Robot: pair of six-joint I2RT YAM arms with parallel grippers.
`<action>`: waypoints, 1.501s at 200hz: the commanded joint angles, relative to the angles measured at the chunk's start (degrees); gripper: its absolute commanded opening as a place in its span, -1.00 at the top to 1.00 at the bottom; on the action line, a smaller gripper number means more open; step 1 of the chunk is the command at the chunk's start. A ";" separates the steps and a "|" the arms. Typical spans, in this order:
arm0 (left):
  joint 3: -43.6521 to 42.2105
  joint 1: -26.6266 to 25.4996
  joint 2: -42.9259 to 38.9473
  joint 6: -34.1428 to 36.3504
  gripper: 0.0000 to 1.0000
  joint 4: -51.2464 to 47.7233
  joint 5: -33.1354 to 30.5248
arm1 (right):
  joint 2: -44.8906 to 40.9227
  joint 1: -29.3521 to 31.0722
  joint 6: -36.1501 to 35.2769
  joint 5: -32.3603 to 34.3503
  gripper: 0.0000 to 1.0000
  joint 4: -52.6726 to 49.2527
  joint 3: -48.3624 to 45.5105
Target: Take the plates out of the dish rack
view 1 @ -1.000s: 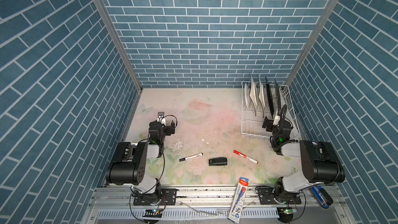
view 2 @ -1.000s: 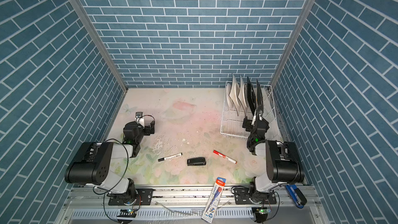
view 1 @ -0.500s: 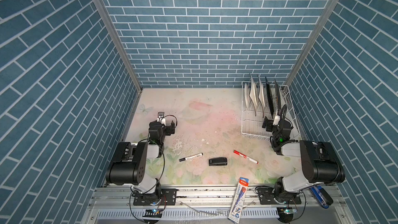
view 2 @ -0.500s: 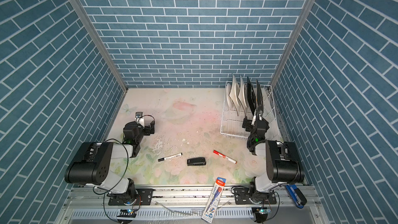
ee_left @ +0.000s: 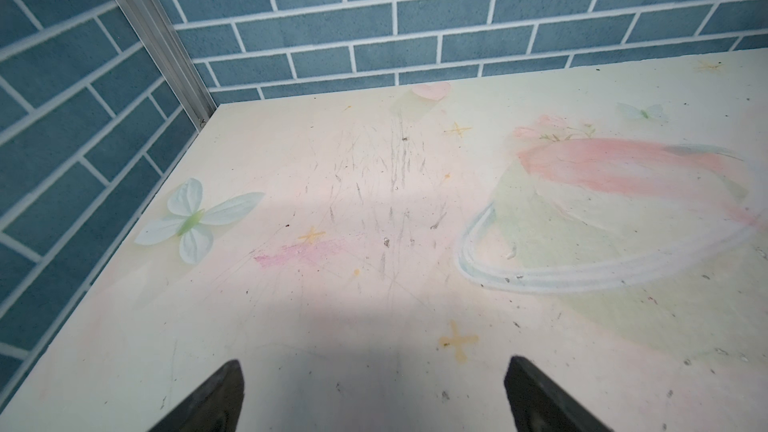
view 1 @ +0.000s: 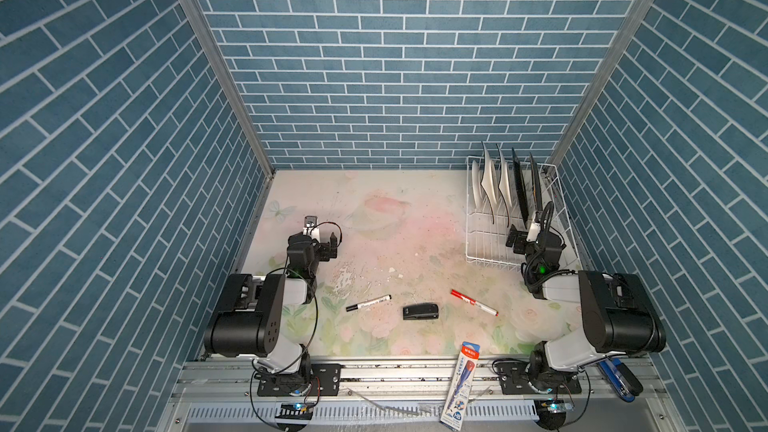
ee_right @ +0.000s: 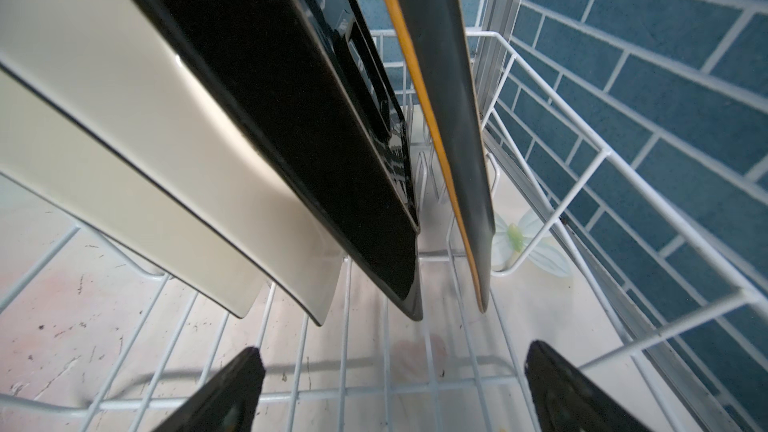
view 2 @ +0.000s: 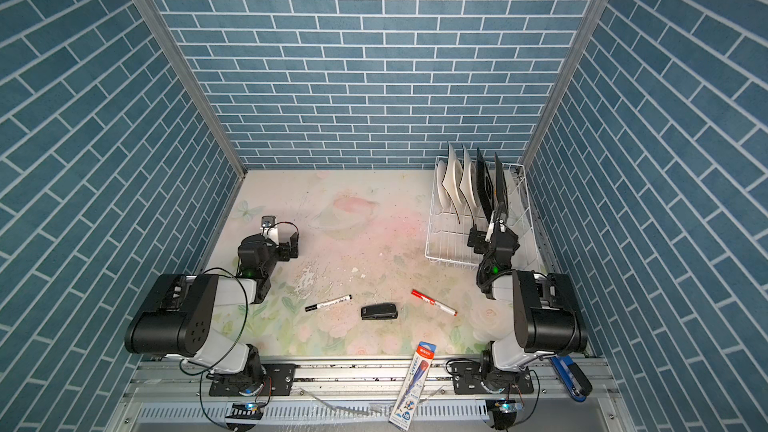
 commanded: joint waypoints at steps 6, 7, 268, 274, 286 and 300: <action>1.04 0.36 -0.49 0.16 -0.99 -0.87 0.30 | 0.56 -0.56 0.05 -0.30 -0.98 -2.01 -0.97; 1.05 0.36 -0.52 0.16 -0.99 -0.87 0.30 | 0.58 -0.56 0.05 -0.30 -0.98 -2.00 -0.97; 2.01 -0.70 -22.61 -8.32 -0.99 -22.49 -4.85 | -9.50 -0.16 -2.59 -5.31 -0.97 -0.67 -6.34; 2.34 -1.08 -23.09 -8.80 -0.99 -23.23 -5.45 | -10.63 -0.06 -2.59 -5.51 -0.97 -1.93 -6.17; 2.96 -1.77 -23.69 -8.89 -0.99 -24.57 -5.93 | -12.59 -0.04 -2.76 -6.07 -0.97 -5.39 -5.19; 3.63 -2.57 -23.74 -8.89 -0.99 -25.76 -6.51 | -14.71 -0.04 -3.02 -7.33 -0.98 -12.20 -2.40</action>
